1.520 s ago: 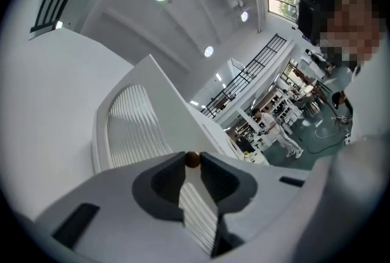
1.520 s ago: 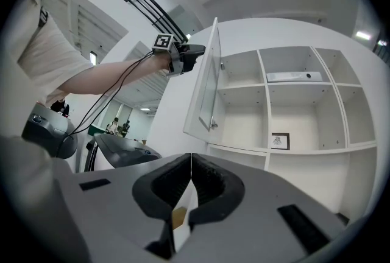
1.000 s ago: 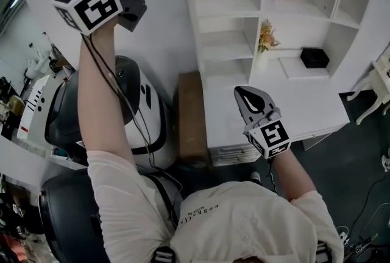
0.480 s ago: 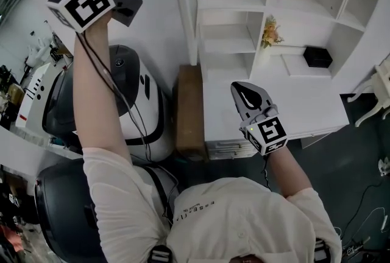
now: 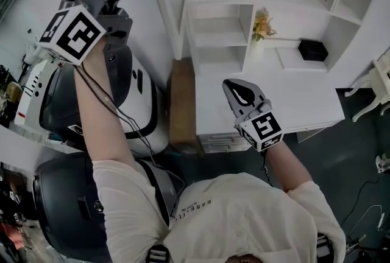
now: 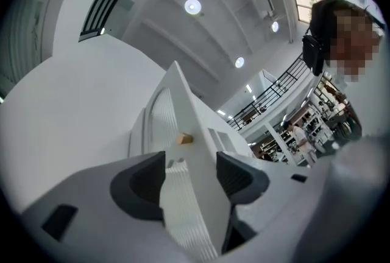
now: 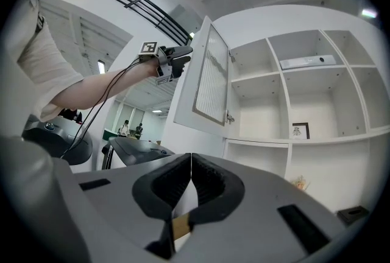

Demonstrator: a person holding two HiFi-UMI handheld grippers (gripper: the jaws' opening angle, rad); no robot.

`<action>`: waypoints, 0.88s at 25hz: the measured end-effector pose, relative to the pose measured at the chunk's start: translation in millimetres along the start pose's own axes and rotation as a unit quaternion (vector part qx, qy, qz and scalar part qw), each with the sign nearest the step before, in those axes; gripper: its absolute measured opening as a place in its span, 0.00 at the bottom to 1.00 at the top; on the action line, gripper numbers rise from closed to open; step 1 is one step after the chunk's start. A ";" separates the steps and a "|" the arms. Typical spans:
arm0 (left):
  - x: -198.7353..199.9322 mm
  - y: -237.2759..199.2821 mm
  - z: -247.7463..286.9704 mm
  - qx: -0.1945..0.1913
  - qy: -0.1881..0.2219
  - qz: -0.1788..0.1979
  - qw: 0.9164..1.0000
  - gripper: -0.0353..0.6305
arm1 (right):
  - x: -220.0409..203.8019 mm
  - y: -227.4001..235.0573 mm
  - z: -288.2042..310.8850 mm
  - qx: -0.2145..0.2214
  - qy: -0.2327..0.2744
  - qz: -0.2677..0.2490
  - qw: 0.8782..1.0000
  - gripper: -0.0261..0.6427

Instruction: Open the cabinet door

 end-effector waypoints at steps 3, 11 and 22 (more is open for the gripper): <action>-2.3 21.3 -18.3 0.012 -0.012 0.026 1.000 0.42 | -3.9 -2.1 -8.6 0.012 -0.006 0.009 1.000 0.06; -19.0 89.7 -73.8 0.070 -0.058 0.125 0.988 0.42 | -7.2 -6.9 -36.1 0.028 -0.002 0.036 0.999 0.06; -117.0 198.6 -134.9 0.060 -0.161 0.082 0.982 0.37 | 16.3 8.8 -73.4 0.031 0.053 0.021 0.998 0.06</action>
Point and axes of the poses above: the fingertips, and each gripper's own axes: z forward along the fingers, y to its right, x out of its top, the point moved 3 cm from there along -z, backward along the fingers, and after that the axes turned 14 degrees about y, right-handed, at the moved point
